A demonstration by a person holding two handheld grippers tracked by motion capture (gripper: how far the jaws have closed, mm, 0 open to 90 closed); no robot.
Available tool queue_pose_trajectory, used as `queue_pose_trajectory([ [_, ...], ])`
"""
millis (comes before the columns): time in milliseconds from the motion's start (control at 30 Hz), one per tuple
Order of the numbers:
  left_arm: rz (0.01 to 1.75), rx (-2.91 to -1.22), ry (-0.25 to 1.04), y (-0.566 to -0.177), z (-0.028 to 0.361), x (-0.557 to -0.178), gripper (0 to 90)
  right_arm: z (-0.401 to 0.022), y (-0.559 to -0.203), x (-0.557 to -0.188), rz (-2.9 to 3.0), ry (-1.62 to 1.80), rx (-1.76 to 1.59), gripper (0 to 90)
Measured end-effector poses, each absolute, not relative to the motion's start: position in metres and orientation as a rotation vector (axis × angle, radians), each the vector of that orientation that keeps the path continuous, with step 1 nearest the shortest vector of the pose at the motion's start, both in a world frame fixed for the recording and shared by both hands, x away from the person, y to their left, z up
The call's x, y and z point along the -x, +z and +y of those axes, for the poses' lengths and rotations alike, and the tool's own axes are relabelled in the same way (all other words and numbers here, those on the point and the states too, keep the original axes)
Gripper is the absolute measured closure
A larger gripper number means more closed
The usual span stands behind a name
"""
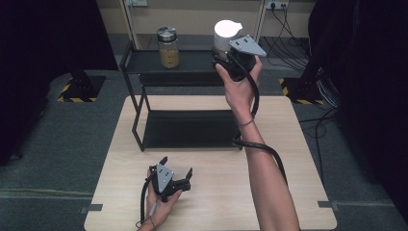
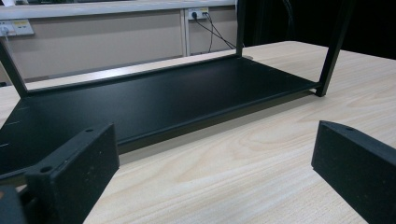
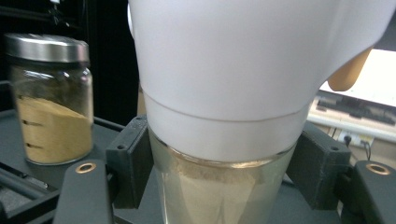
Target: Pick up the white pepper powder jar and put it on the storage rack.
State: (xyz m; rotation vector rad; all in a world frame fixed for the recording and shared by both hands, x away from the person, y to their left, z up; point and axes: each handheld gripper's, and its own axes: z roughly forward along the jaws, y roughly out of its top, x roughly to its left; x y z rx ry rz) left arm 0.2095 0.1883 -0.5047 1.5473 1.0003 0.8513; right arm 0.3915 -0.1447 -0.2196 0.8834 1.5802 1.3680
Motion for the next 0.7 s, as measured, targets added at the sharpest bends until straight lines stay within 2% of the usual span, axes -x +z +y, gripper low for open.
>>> queue_pose_trajectory([
  [700, 0.995, -1.549, 0.861, -0.505, 0.187, -0.209, 0.1, -0.151, -0.209, -0.425, 1.652, 1.404, -1.036, 30.9],
])
